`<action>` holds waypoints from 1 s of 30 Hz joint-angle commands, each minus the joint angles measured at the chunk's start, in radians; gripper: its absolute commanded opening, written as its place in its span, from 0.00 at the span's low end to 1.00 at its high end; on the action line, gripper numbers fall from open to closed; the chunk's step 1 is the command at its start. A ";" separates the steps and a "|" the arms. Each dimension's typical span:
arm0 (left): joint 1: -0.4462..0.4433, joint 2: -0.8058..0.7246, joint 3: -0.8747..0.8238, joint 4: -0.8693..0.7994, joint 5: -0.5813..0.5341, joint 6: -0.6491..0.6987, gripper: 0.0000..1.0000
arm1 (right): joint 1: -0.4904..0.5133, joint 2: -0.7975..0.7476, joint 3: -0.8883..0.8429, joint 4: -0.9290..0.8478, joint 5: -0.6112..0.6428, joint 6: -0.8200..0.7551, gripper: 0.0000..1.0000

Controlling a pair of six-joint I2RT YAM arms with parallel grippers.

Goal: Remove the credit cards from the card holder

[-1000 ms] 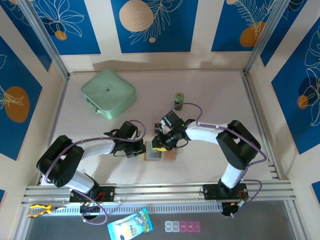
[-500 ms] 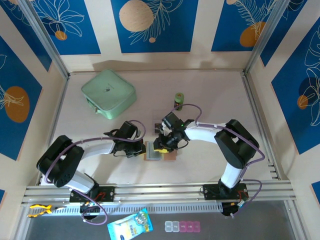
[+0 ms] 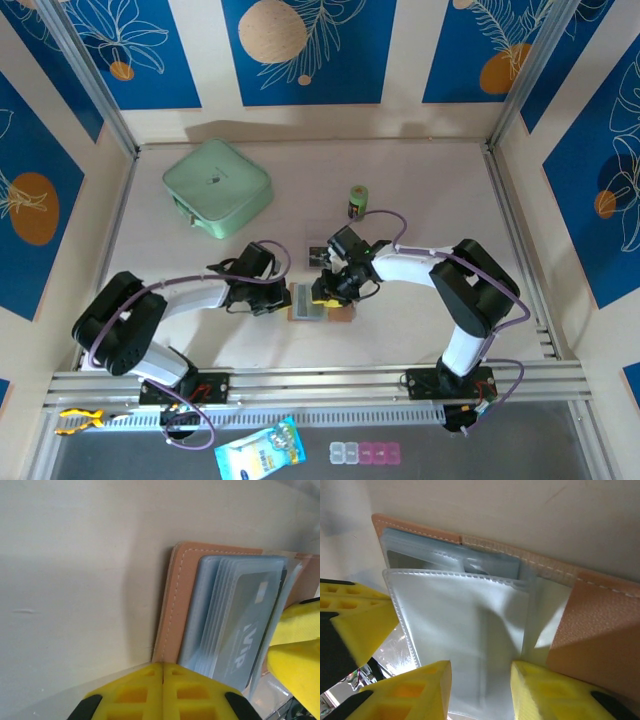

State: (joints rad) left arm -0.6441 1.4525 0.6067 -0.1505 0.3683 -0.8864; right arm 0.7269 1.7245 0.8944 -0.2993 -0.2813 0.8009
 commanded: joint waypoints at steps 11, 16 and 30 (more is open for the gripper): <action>-0.045 -0.031 0.065 0.078 0.050 -0.084 0.20 | -0.013 -0.033 -0.049 0.018 -0.028 -0.005 0.30; -0.069 0.026 0.080 0.119 0.054 -0.105 0.25 | -0.015 -0.039 -0.060 0.024 -0.033 -0.005 0.29; -0.100 0.085 0.123 0.126 0.060 -0.122 0.26 | -0.015 -0.100 -0.071 0.011 -0.022 0.002 0.29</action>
State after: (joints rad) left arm -0.7319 1.5314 0.6922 -0.0311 0.4114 -0.9977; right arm 0.7139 1.6699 0.8360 -0.2558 -0.2958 0.8021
